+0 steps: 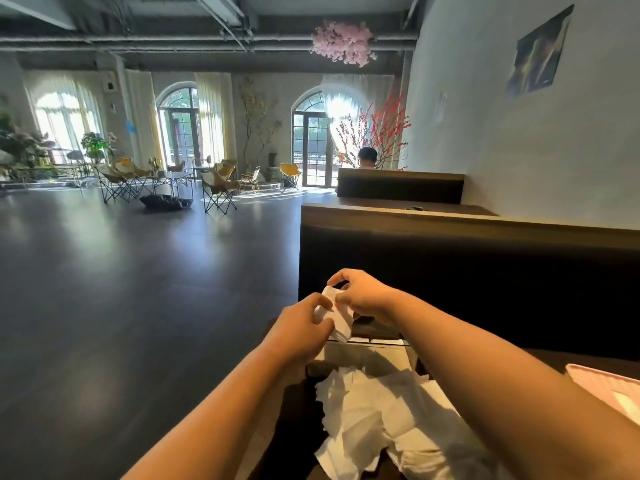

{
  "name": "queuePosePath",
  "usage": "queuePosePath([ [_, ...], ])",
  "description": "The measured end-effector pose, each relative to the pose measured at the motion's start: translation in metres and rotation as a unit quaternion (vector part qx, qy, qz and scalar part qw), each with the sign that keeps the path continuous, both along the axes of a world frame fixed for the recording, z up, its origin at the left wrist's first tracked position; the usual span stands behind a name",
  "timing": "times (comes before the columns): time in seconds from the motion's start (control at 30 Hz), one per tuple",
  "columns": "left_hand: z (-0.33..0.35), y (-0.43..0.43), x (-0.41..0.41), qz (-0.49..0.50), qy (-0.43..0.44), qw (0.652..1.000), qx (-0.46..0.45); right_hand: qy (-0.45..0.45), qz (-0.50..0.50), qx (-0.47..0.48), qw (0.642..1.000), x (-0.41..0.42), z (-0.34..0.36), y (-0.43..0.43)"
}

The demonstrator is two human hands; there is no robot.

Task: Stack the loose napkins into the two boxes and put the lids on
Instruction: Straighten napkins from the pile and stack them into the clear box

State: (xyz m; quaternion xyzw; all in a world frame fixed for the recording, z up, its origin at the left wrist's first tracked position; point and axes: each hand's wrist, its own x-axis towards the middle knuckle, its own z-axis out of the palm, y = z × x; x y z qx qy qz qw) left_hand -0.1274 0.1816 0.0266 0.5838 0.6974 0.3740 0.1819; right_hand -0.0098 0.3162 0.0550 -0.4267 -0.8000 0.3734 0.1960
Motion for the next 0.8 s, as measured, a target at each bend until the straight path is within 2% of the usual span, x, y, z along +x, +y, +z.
queuePosePath([
  [0.1,-0.007,0.012,-0.008,-0.002,0.039,0.999,-0.022,-0.012,0.010,-0.008,1.000,-0.009,-0.014,0.015],
  [0.2,-0.010,0.020,-0.014,0.019,0.176,0.984,-0.021,-0.023,0.025,-0.006,0.999,-0.015,-0.026,0.018],
  [0.27,-0.014,0.024,-0.017,0.031,0.226,0.973,-0.031,-0.037,0.045,-0.003,0.998,-0.019,-0.037,0.021],
  [0.47,-0.017,0.029,-0.026,0.026,0.270,0.961,-0.058,-0.069,0.057,0.024,0.996,-0.021,-0.050,0.019],
  [0.6,-0.016,0.035,-0.028,-0.020,0.305,0.949,-0.073,-0.075,0.066,0.047,0.994,-0.022,-0.052,0.015],
  [0.8,-0.015,0.050,-0.031,-0.057,0.249,0.951,-0.174,0.005,-0.001,0.094,0.996,-0.012,-0.043,0.006],
])
